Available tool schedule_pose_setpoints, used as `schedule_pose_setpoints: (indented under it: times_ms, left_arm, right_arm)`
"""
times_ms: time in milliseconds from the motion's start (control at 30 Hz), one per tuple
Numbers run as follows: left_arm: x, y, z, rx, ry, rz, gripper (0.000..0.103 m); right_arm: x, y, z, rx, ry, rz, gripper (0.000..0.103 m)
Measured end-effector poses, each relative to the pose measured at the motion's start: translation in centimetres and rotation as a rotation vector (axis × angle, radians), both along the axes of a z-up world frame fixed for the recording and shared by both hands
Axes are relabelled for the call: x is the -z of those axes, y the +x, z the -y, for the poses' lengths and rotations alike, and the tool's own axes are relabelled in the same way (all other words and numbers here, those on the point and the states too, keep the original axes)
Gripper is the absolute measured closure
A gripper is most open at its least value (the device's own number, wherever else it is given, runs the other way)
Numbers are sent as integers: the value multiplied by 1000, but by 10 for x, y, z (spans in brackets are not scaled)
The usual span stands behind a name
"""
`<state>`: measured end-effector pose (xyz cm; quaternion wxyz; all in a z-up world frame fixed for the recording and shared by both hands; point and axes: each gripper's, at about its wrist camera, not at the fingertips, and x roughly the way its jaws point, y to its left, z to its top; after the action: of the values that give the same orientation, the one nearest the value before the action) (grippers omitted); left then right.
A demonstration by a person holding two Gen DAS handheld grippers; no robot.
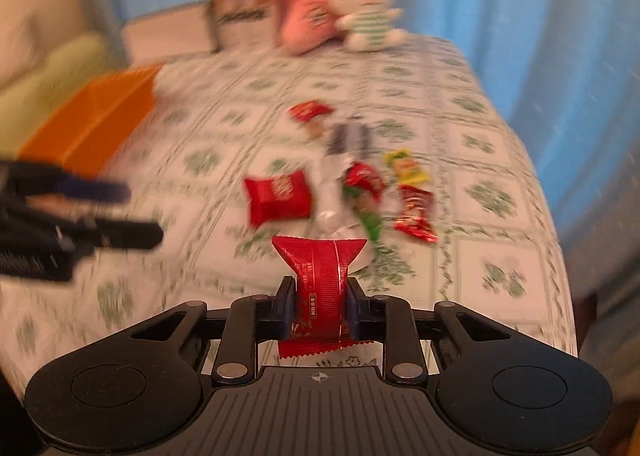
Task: Organize snacks
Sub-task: 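Reach the right tool to the large red packet and close on it, then grasp the small red candy packet with the left tool while right holds its packet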
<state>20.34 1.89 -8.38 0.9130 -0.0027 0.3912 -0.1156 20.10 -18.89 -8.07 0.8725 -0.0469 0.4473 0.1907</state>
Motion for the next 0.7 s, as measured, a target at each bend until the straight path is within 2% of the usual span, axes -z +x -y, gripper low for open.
schedule_pose_setpoints:
  times_ms: [67, 133, 200, 367, 533, 567, 633, 700]
  left_arm:
    - [2, 13, 5, 45, 1, 8, 44]
    - [4, 28, 9, 79, -12, 6, 48]
    - [8, 43, 17, 108, 14, 10, 54]
    - [20, 70, 36, 187, 90, 10, 59]
    - [34, 89, 57, 280, 180, -23, 64]
    - [37, 92, 61, 296, 198, -34, 68]
    - [43, 98, 67, 314, 233, -67, 74]
    - [47, 99, 68, 320, 251, -76, 74]
  right_arm:
    - [-6, -2, 6, 116, 41, 25, 77]
    - [-8, -3, 11, 192, 84, 46, 77]
    - [-8, -3, 16, 253, 102, 70, 77]
    - [-6, -2, 24, 297, 122, 92, 77]
    - [2, 0, 29, 338, 122, 86, 77]
    - [2, 1, 30, 341, 123, 84, 77]
    - [4, 2, 31, 347, 125, 79, 77]
    - [6, 3, 30, 350, 124, 73, 77]
